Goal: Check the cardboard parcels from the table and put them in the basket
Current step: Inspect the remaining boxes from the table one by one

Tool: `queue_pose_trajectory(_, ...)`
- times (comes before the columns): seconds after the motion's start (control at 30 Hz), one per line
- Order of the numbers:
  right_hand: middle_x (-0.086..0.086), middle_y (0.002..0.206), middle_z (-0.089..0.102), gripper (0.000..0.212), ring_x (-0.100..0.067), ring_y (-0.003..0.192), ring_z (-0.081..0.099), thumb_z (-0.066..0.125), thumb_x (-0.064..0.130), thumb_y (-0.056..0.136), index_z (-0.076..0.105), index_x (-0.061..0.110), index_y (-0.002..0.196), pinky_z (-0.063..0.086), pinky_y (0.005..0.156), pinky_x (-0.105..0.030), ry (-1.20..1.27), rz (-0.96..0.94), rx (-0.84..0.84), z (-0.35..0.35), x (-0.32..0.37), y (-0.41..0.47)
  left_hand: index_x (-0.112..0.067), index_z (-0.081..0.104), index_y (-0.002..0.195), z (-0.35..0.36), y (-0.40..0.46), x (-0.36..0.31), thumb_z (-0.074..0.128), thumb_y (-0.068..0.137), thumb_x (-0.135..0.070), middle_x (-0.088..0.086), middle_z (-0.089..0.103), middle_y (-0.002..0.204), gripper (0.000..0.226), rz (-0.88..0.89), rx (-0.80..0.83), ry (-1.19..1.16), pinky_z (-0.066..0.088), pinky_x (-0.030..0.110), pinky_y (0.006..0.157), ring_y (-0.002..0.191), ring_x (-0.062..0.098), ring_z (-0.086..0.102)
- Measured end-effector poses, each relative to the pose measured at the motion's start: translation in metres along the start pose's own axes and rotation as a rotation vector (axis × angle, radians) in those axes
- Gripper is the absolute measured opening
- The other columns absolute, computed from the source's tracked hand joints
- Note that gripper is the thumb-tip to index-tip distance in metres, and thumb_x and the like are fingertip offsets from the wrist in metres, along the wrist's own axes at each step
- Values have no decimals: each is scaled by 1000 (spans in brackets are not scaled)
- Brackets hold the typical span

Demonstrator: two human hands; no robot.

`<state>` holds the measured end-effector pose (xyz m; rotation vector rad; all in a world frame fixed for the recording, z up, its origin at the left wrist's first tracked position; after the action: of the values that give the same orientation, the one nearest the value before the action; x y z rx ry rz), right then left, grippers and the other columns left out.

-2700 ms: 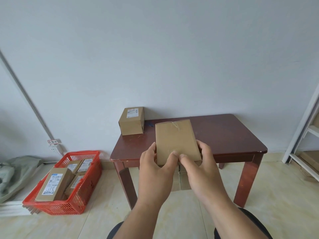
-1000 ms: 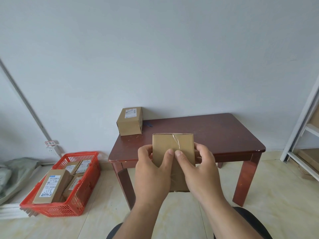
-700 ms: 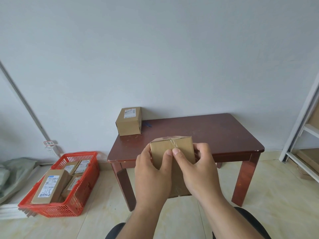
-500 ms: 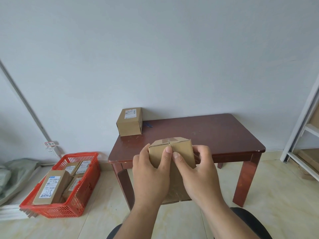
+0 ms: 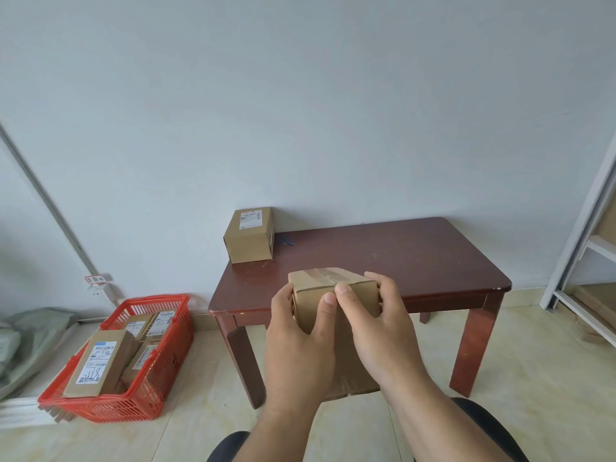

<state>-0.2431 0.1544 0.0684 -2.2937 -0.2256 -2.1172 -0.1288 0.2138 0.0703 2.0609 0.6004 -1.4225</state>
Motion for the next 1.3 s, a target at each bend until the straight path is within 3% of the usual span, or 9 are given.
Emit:
queue_pose_trajectory(0.07,26,116,59,45,6,100,59,68,57,94,46,46,132,44,70,-13,11,24,31,1,0,-4,-41,45,130,-1,-1,-2,65,94,-58,-28,60,109,45,-54,17,-59,45,7,69,93,-25,56)
queue_pose_trajectory(0.2,28,107,57,42,6,92,60,70,47,97,41,45,128,44,63,-12,97,66,75,3,1,-10,-37,45,127,-1,1,-4,67,95,-55,-25,61,107,42,-89,21,-95,43,13,70,87,-26,55)
queue_pose_trajectory(0.33,21,108,63,40,2,89,65,69,34,99,44,40,129,48,65,-18,145,105,44,2,-3,-12,-34,48,130,2,1,1,70,95,-47,-18,67,109,43,-84,30,-125,51,22,75,90,-8,65)
queue_pose_trajectory(0.6,30,116,60,69,2,104,65,69,23,95,41,36,156,58,88,-29,165,126,35,1,-2,-8,-38,46,132,9,-12,7,73,93,-24,-24,66,116,50,-17,19,-116,51,13,77,102,-10,64)
queue_pose_trajectory(0.8,34,95,70,47,13,89,68,76,24,93,50,48,125,55,76,-20,122,72,28,1,-8,-11,-26,39,156,4,2,6,72,95,-27,-15,52,144,70,-12,33,-92,50,12,91,117,-10,59)
queue_pose_trajectory(0.93,33,102,71,46,2,91,73,77,20,92,52,47,119,61,82,-31,116,34,30,3,-9,-15,-19,39,159,1,11,4,73,94,-33,-15,40,142,74,7,17,-51,46,35,114,134,5,49)
queue_pose_trajectory(1.1,24,114,71,48,4,98,70,77,26,93,54,38,133,60,88,-29,114,7,-9,3,-6,-8,-19,46,153,4,6,6,77,93,-28,-12,44,137,68,53,10,3,35,-6,84,110,-29,41)
queue_pose_trajectory(1.2,22,147,50,70,6,123,54,74,35,97,40,36,159,47,103,-24,91,7,18,2,-6,-4,-21,47,150,6,-2,9,79,92,-28,-16,44,132,67,72,-14,22,34,-7,83,111,-31,36)
queue_pose_trajectory(1.3,21,143,58,56,5,119,60,74,34,96,53,40,147,52,100,-25,98,-2,34,2,-9,-3,-37,50,132,4,2,11,80,90,-28,-24,48,126,53,61,-34,-17,44,7,89,116,-15,49)
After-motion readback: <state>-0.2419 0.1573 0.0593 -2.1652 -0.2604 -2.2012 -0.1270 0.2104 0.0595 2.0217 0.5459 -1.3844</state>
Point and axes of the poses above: each hand's wrist, its own y-axis towards the middle knuckle, its own z-axis out of the palm, x = y × z, the point moved 2 cm from there along y, towards the middle knuckle
